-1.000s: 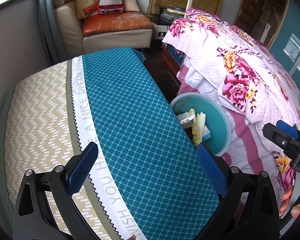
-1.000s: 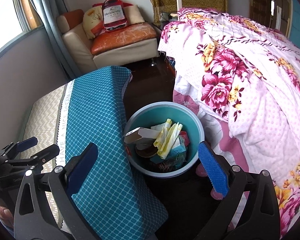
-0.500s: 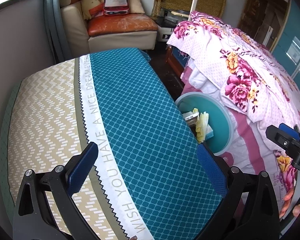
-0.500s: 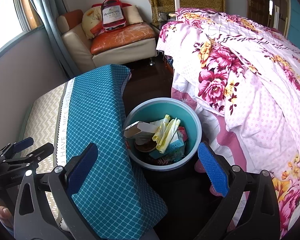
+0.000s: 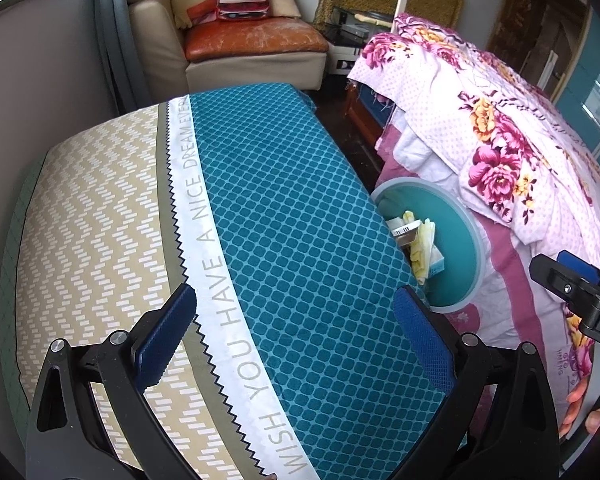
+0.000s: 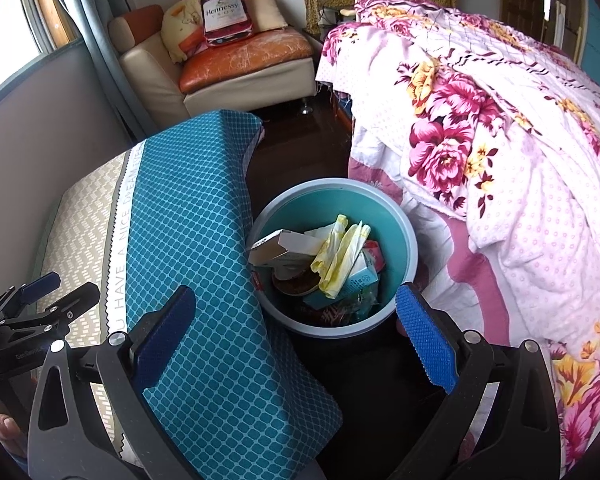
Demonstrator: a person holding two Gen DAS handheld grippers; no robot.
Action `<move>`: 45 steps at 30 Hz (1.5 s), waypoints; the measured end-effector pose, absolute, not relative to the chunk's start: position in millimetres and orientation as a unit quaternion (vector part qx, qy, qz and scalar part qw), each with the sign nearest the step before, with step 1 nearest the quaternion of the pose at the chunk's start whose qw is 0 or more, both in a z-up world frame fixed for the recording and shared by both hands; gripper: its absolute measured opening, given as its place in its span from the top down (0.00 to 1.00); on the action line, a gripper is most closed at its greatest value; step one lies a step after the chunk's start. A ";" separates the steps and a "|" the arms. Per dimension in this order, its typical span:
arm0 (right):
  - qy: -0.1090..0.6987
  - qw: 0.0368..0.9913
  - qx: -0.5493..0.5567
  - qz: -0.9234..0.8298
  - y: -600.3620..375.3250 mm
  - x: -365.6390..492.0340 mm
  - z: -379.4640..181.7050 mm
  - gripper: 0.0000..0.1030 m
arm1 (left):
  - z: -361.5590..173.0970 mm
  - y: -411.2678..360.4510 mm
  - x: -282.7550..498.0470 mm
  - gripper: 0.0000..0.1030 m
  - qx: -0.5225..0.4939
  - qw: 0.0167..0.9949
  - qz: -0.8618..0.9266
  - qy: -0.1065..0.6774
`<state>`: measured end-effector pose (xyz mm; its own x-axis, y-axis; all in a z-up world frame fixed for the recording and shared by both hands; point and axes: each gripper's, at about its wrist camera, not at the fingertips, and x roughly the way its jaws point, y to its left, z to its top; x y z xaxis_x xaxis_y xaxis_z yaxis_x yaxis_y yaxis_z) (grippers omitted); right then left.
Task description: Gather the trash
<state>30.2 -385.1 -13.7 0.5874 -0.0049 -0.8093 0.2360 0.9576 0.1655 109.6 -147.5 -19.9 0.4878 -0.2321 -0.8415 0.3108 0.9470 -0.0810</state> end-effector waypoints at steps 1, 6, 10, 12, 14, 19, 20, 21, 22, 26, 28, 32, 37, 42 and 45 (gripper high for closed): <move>0.451 0.881 0.129 -0.068 -384.9 31.3 -15.4 0.07 | -21.5 -147.0 111.1 0.04 0.041 0.861 -0.156 0.482; 0.459 0.876 0.130 -0.065 -384.0 39.5 -21.6 0.07 | -27.8 -145.9 116.4 0.04 0.040 0.858 -0.152 0.489; 0.465 0.873 0.131 -0.065 -382.5 45.1 -26.1 0.07 | -31.9 -144.6 120.3 0.04 0.039 0.857 -0.148 0.492; 0.467 0.872 0.132 -0.064 -382.4 47.3 -27.8 0.07 | -33.4 -144.2 121.9 0.04 0.039 0.858 -0.146 0.492; 0.470 0.871 0.132 -0.064 -382.4 49.9 -29.2 0.07 | -34.8 -143.8 123.0 0.04 0.038 0.858 -0.147 0.490; 0.478 0.866 0.133 -0.065 -381.4 56.3 -35.9 0.07 | -38.7 -144.9 123.6 0.04 0.043 0.861 -0.152 0.483; 0.480 0.865 0.133 -0.065 -381.2 57.6 -37.1 0.07 | -39.7 -145.4 123.9 0.04 0.046 0.862 -0.151 0.481; 0.481 0.864 0.133 -0.065 -381.3 58.0 -37.3 0.07 | -40.9 -145.4 124.4 0.04 0.049 0.863 -0.148 0.481; 0.483 0.863 0.133 -0.065 -380.6 59.7 -38.9 0.07 | -42.4 -145.3 125.2 0.04 0.049 0.863 -0.146 0.482; 0.487 0.861 0.132 -0.064 -379.3 63.4 -43.0 0.07 | -48.1 -143.6 129.7 0.04 0.048 0.860 -0.142 0.488; 0.490 0.859 0.132 -0.064 -378.8 65.8 -45.4 0.07 | -51.5 -142.1 132.0 0.04 0.047 0.859 -0.139 0.491; 0.497 0.855 0.134 -0.066 -379.2 70.2 -52.5 0.07 | -58.5 -140.3 134.9 0.04 0.046 0.856 -0.137 0.496; 0.506 0.850 0.133 -0.065 -377.0 75.3 -59.1 0.07 | -65.6 -139.9 136.8 0.04 0.049 0.853 -0.136 0.501; 0.510 0.847 0.132 -0.064 -374.9 78.5 -65.4 0.07 | -71.6 -140.7 139.4 0.04 0.053 0.852 -0.133 0.504; 0.514 0.845 0.132 -0.065 -374.6 79.9 -68.8 0.07 | -74.5 -139.3 140.8 0.04 0.053 0.851 -0.131 0.506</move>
<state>79.9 -374.6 -68.8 0.4640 0.0263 -0.8854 0.2447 0.9569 0.1566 140.8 -139.3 -74.5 0.4535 -0.1690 -0.8751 0.2760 0.9602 -0.0424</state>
